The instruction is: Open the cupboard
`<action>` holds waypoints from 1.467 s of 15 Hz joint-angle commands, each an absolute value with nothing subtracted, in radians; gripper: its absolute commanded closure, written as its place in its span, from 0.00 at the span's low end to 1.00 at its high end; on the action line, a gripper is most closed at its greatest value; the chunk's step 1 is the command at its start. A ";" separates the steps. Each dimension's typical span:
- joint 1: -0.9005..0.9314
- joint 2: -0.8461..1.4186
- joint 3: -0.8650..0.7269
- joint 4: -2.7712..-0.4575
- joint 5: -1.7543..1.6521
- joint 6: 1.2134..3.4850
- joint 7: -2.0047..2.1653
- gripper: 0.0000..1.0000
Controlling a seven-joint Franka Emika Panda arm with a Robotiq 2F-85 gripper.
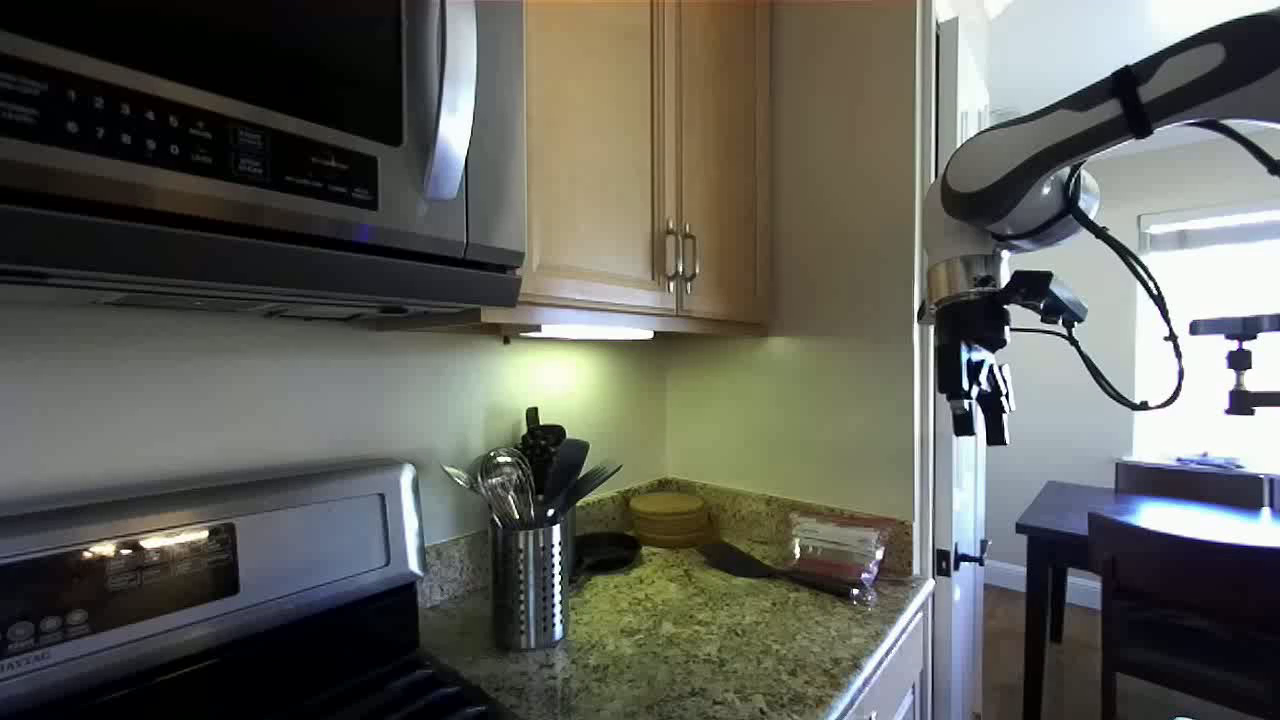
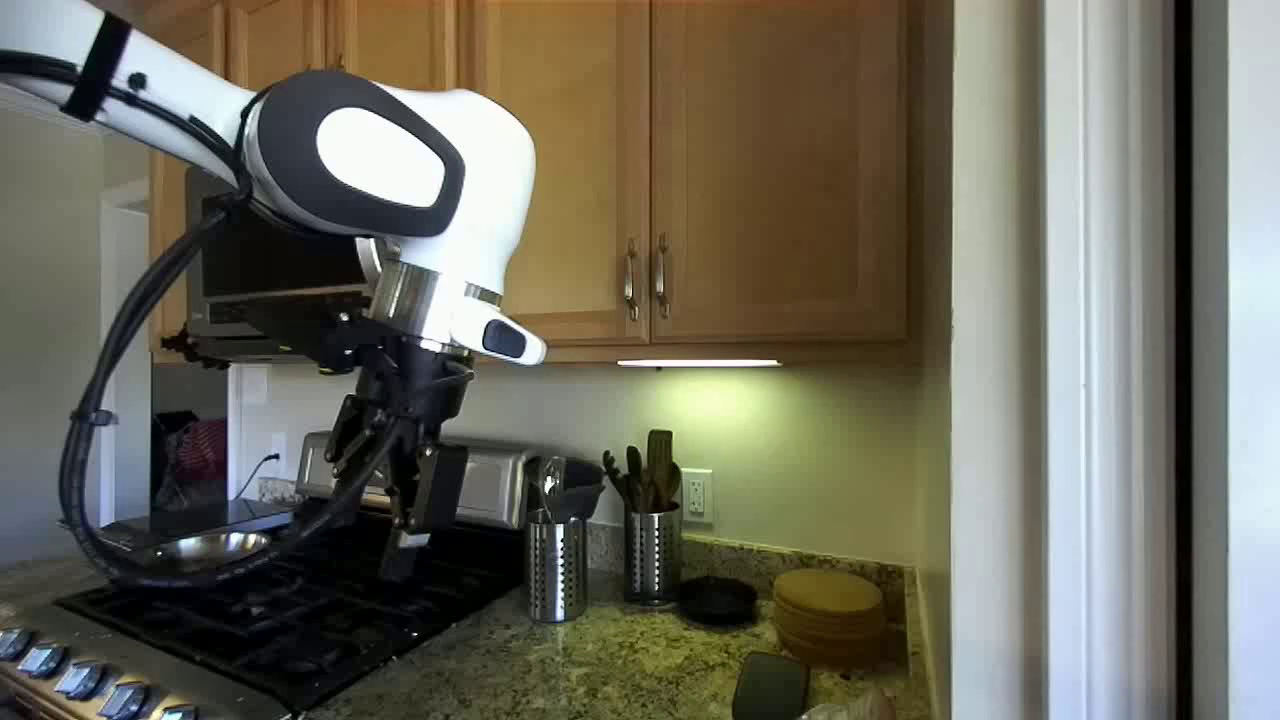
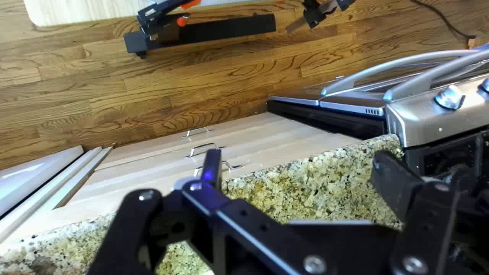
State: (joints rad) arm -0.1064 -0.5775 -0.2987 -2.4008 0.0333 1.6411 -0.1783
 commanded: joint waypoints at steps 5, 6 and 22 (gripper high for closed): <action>-0.133 -0.572 -0.277 -2.399 0.044 1.639 -0.190 0.00; -0.133 -0.572 -0.277 -2.399 0.044 1.639 -0.190 0.00; -0.071 -0.437 -0.114 -2.219 0.050 1.925 -0.152 0.00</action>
State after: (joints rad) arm -0.0791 -0.4977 -0.1180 -2.3017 0.0492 1.8692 -0.1736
